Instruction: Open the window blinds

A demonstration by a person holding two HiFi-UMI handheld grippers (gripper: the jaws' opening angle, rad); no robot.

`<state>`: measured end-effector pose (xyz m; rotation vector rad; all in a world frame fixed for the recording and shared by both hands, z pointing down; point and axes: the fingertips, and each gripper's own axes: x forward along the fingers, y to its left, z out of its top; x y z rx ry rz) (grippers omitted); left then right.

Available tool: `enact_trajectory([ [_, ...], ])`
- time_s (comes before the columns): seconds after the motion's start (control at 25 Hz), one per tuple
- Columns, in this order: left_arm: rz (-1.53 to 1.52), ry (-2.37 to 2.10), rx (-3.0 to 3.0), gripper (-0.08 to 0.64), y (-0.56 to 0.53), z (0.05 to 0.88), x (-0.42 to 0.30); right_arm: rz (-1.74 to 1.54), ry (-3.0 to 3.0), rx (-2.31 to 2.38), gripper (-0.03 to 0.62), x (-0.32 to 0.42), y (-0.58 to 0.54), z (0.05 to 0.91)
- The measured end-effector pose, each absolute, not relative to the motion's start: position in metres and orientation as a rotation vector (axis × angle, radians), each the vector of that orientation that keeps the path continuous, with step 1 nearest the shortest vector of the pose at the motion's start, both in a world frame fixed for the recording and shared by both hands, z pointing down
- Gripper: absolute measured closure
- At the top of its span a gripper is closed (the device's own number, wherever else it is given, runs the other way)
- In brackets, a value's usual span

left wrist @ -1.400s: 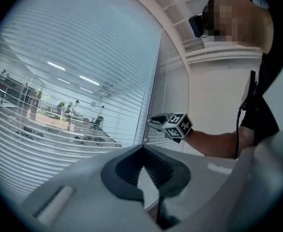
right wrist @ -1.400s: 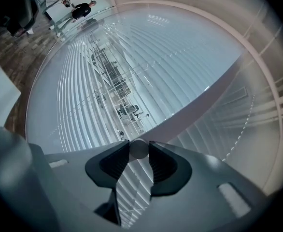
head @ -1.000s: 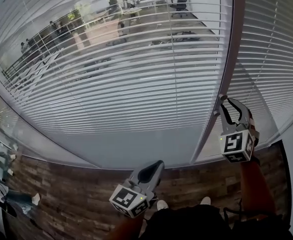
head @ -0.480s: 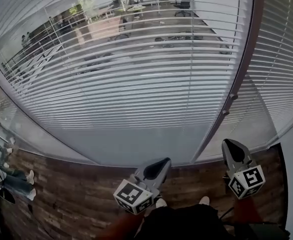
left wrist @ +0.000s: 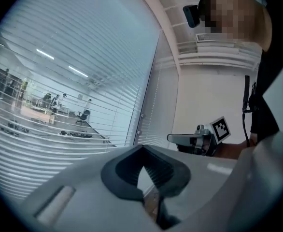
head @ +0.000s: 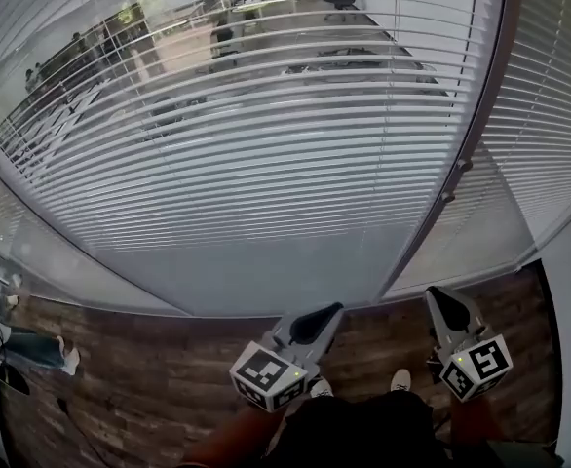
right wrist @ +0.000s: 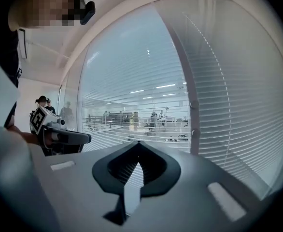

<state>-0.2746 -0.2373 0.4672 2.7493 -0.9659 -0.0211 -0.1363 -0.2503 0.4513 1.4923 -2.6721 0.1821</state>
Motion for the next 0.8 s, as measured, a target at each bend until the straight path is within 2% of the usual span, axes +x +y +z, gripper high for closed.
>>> enact_trajectory([
  [0.56,-0.09,-1.214,2.693,0.56,-0.2,0.455,-0.27,0.122,-2.786,1.256,0.568,-0.132,-0.217,0.449],
  [0.8,-0.101,-1.315,2.655,0.56,-0.174,0.429,-0.217,0.121,-2.833,1.192,0.568,-0.069,-0.188,0.417],
])
